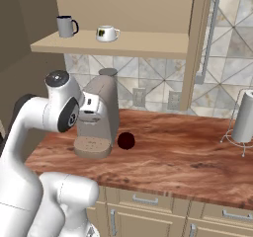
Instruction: Pick the mug on the counter and place it in the cabinet with the handle facing the right, like the mugs already inside.
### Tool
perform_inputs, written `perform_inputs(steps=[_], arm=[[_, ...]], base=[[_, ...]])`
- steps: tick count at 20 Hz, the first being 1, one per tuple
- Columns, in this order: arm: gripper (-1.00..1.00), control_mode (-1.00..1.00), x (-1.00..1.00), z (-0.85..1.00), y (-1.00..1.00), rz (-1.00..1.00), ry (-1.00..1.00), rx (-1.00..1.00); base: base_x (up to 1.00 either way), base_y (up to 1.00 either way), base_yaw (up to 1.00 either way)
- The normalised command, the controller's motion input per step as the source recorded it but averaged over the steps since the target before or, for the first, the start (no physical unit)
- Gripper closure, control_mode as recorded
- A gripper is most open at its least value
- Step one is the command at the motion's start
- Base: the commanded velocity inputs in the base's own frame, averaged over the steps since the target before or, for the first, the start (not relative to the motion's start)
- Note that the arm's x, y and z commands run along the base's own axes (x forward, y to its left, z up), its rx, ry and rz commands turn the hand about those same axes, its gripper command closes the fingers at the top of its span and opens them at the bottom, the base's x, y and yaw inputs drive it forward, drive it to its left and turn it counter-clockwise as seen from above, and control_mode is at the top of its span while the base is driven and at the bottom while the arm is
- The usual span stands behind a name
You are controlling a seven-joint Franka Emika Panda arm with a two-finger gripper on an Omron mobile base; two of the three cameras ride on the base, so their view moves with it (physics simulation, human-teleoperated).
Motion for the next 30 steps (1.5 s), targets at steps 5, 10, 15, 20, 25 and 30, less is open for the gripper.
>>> perform_inputs(steps=[5,10,15,20,25,30], arm=[[-1.00,-1.00,0.00,-0.20,-0.33,0.00,-0.03,0.00],[-1.00,-1.00,0.00,-0.28,-0.30,0.00,0.00,0.00],[-1.00,-1.00,0.05,-0.29,-0.19,0.00,0.00,0.00],[-1.00,-1.00,0.10,-0.26,-0.10,0.00,0.00,0.00],[-1.00,-1.00,0.13,-0.23,-0.04,0.00,0.00,0.00],[-1.00,-1.00,0.03,-0.26,-0.07,0.00,0.00,0.00]], base=[[0.00,0.00,0.00],[0.00,0.00,0.00],[0.00,0.00,0.00],[0.00,0.00,0.00],[0.00,0.00,0.00],[0.00,0.00,0.00]])
